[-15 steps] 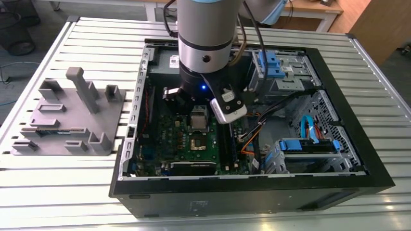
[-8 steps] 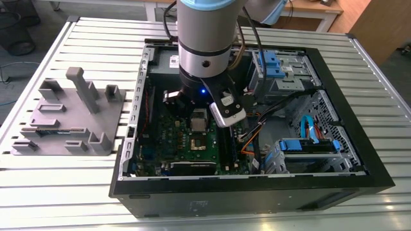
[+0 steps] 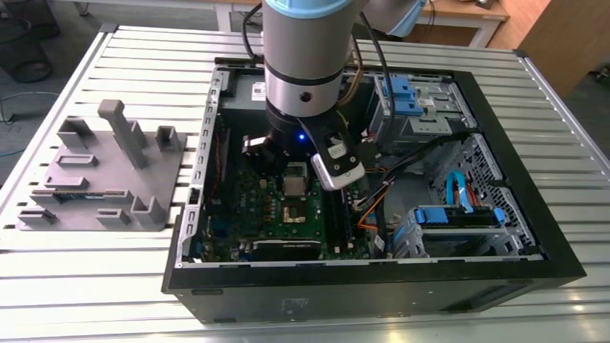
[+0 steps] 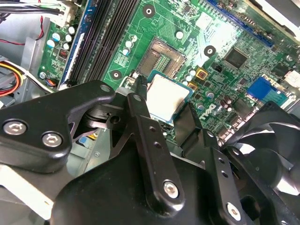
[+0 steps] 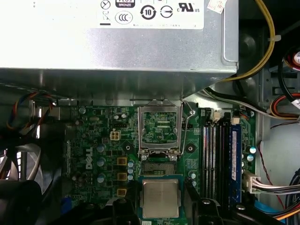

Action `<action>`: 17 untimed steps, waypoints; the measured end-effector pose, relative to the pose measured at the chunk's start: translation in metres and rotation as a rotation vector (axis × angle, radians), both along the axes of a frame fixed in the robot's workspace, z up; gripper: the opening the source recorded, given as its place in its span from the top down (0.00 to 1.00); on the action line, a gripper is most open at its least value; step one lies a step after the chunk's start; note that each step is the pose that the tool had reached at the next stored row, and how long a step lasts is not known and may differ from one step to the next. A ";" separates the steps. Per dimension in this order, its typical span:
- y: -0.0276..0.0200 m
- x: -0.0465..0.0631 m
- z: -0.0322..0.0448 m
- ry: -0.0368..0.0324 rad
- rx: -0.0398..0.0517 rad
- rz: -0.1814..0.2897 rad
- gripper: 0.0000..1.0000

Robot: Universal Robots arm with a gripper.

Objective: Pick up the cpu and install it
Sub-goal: 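Place the cpu into insertion slot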

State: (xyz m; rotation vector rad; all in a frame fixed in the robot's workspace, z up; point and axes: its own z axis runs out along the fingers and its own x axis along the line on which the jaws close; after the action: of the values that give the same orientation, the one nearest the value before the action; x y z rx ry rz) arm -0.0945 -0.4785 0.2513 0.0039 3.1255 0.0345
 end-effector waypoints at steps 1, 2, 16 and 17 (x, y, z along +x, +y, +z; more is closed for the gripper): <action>0.0000 0.000 -0.0003 -0.0001 0.0002 0.000 0.53; 0.0000 0.000 -0.0008 -0.0002 0.0004 0.000 0.53; 0.0000 0.000 -0.0064 -0.0002 0.0001 0.000 0.53; 0.0000 0.000 -0.0072 -0.0001 0.0001 0.000 0.53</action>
State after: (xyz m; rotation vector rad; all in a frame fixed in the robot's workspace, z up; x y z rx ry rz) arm -0.0944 -0.4785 0.2441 0.0038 3.1253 0.0346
